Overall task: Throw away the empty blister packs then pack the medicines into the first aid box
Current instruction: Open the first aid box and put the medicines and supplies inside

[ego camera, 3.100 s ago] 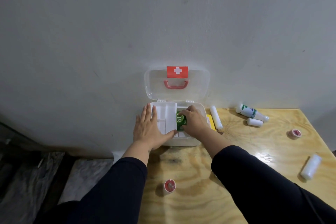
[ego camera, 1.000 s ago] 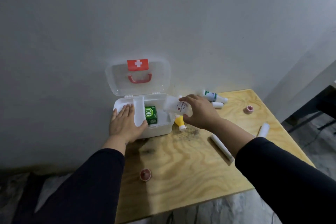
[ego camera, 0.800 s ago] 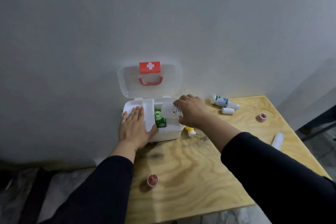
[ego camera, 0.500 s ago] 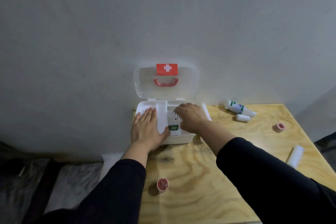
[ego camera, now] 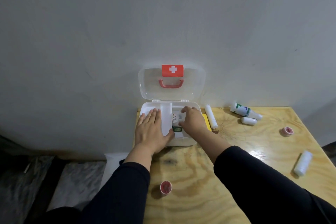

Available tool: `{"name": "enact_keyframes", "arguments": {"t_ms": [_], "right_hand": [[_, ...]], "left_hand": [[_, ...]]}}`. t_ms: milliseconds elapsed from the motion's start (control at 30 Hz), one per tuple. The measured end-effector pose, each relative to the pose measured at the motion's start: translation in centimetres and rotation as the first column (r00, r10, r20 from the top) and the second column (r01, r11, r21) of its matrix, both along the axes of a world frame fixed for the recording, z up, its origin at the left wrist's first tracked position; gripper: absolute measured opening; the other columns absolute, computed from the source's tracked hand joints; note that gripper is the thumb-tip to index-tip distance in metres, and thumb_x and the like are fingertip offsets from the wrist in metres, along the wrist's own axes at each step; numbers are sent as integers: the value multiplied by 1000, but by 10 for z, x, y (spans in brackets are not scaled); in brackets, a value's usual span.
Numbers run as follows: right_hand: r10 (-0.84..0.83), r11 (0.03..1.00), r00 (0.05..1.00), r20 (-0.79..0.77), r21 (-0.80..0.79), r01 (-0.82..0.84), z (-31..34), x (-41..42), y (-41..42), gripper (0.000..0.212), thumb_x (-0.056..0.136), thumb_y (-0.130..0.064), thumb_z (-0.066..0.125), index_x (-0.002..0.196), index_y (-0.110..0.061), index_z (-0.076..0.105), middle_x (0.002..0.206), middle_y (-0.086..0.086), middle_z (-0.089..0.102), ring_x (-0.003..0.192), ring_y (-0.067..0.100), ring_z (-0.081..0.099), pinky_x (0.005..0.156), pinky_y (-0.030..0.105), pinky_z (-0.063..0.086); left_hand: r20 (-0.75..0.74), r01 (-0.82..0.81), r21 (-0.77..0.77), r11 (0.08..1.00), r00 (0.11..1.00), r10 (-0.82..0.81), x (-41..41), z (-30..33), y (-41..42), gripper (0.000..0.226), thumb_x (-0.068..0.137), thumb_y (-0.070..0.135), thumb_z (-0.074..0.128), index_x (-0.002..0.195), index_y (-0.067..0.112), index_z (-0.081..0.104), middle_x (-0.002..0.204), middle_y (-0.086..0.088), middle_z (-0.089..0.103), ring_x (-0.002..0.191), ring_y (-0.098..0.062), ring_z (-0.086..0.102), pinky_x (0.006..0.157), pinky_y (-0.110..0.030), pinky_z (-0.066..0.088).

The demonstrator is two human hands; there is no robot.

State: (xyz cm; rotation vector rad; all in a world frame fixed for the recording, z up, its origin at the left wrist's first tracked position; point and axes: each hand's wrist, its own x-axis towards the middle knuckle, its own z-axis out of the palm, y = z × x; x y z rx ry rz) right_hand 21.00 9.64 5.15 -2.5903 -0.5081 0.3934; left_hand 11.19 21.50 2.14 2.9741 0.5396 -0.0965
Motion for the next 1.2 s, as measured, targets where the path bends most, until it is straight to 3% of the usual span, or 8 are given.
{"name": "enact_keyframes", "arguments": {"t_ms": [167, 300, 500, 700, 867, 1200], "right_hand": [[-86, 992, 994, -60, 83, 91, 1, 0, 10, 45, 83, -13, 69, 126, -14, 56, 130, 8, 57, 108, 25, 62, 90, 31, 51], [-58, 982, 991, -124, 170, 79, 7, 6, 2, 44, 85, -6, 64, 127, -15, 55, 130, 8, 58, 109, 22, 62, 77, 23, 47], [-35, 974, 998, -51, 222, 45, 35, 20, -39, 35, 84, -10, 60, 118, -14, 63, 116, 6, 67, 103, 20, 62, 81, 19, 41], [-110, 987, 994, -10, 118, 110, 46, 37, -101, 31, 86, -11, 57, 117, -15, 63, 114, 8, 67, 91, 19, 57, 75, 23, 40], [-216, 976, 976, -20, 11, 216, 43, 58, -162, 36, 84, -8, 55, 118, -17, 62, 119, 9, 65, 106, 27, 61, 82, 28, 47], [-214, 975, 976, -38, -63, 211, 9, 123, -253, 35, 88, -7, 53, 122, -16, 59, 126, 12, 60, 107, 29, 60, 75, 25, 43]], "left_hand": [[-22, 2, -8, 1000, 1000, -2, 1, 1, 1, 92, 82, 68, 12, 154, 13, 1, 164, -2, 2, 151, -15, 0, 123, -38, -2], [-62, 7, -12, 1000, 998, -8, 1, 6, 2, 86, 90, 67, 21, 154, 14, -1, 164, -2, 0, 151, -16, -1, 123, -38, -3], [-135, 11, -101, 995, 990, -25, 7, 29, 2, 84, 92, 62, 30, 154, 14, 0, 164, -2, -1, 151, -16, -3, 123, -40, -2], [-39, 95, -118, 988, 994, -101, 38, 69, -24, 68, 93, 43, 45, 151, 15, 25, 160, -2, 23, 149, -20, 17, 121, -39, 12], [-36, 191, -139, 972, 980, -198, 76, 88, -83, 44, 93, 28, 46, 136, 23, 51, 143, -1, 50, 131, -24, 44, 107, -38, 34], [-219, 161, -287, 944, 949, -228, 147, 60, -173, 44, 95, 35, 43, 138, 30, 49, 144, 2, 50, 128, -23, 50, 100, -35, 45]]}}
